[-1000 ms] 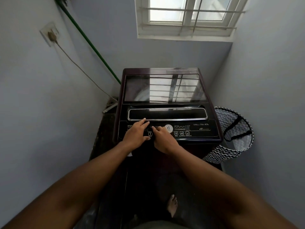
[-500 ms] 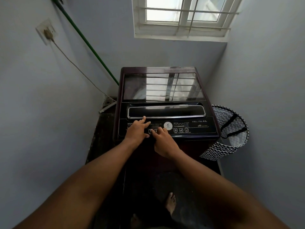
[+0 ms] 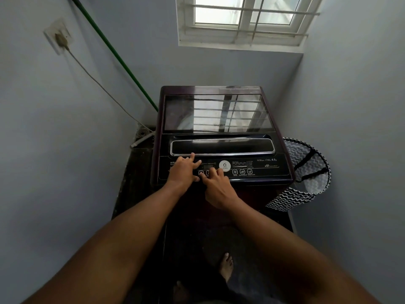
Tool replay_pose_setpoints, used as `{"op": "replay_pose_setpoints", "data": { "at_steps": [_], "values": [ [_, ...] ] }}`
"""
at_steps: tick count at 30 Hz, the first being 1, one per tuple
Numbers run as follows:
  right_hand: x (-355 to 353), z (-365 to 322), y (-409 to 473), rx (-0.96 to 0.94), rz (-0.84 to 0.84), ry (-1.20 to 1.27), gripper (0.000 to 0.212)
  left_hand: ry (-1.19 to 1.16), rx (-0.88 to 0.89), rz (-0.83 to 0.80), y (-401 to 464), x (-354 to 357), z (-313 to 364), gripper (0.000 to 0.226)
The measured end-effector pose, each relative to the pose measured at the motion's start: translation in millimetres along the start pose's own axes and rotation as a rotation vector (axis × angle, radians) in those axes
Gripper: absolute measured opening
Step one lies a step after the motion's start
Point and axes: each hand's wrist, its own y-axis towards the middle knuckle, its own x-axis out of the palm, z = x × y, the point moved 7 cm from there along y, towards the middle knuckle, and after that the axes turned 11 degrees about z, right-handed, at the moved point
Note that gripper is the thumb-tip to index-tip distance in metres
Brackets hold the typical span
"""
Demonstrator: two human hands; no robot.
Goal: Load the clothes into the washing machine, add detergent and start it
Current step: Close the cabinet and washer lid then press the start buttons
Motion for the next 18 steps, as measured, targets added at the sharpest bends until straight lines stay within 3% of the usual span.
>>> {"op": "replay_pose_setpoints", "data": {
  "at_steps": [18],
  "values": [
    [-0.1, 9.0, -12.0, -0.017, -0.027, 0.053, 0.076, 0.006, -0.017, -0.014, -2.7, 3.6, 2.3, 0.071]
  ]
}}
